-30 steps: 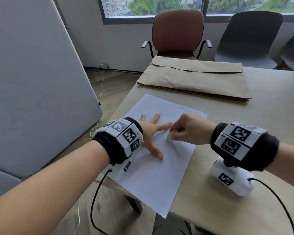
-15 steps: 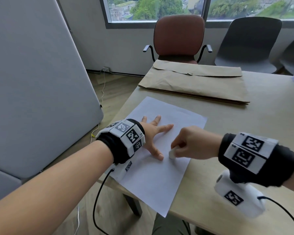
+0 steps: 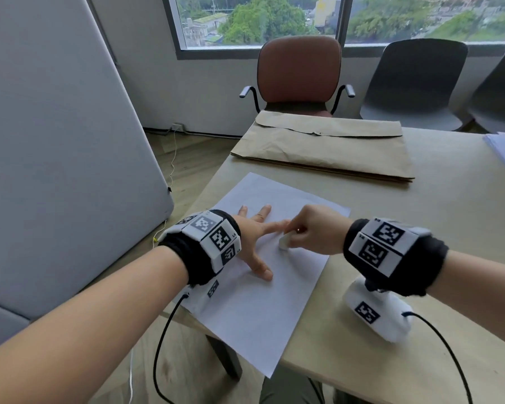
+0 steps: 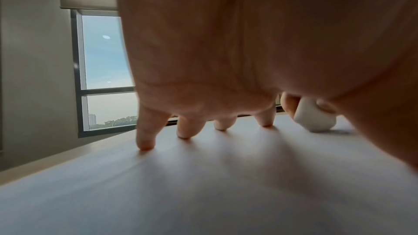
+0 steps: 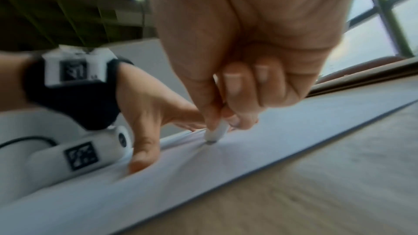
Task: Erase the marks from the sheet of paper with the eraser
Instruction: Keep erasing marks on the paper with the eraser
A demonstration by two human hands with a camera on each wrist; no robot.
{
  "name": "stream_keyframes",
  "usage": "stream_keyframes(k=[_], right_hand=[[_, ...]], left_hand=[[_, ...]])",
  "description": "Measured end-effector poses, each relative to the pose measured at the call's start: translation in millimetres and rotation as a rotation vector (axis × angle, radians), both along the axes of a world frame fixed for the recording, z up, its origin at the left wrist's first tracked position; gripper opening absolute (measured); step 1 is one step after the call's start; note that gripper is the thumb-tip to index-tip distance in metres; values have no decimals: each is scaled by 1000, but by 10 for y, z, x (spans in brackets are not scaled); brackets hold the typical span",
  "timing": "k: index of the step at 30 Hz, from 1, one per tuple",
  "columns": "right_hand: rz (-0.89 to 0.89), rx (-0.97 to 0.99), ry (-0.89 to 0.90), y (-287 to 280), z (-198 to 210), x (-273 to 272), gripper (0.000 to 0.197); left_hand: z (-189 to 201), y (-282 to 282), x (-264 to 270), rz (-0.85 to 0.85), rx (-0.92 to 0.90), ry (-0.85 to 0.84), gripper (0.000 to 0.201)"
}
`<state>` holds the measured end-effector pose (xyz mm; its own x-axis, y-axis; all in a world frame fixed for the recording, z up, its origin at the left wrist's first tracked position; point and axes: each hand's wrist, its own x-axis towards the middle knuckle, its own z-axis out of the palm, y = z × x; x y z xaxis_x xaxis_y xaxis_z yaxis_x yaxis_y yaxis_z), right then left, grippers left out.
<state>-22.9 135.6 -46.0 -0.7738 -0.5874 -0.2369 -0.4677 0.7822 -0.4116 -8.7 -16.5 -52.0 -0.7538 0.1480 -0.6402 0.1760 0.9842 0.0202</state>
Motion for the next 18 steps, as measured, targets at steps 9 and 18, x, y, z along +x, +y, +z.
stream_keyframes(k=[9, 18], right_hand=[[-78, -144, -275, 233, 81, 46, 18], [-736, -49, -136, 1372, 82, -584, 27]], left_hand=[[-26, -17, -18, 21, 31, 13, 110], [137, -369, -157, 285, 282, 371, 84]])
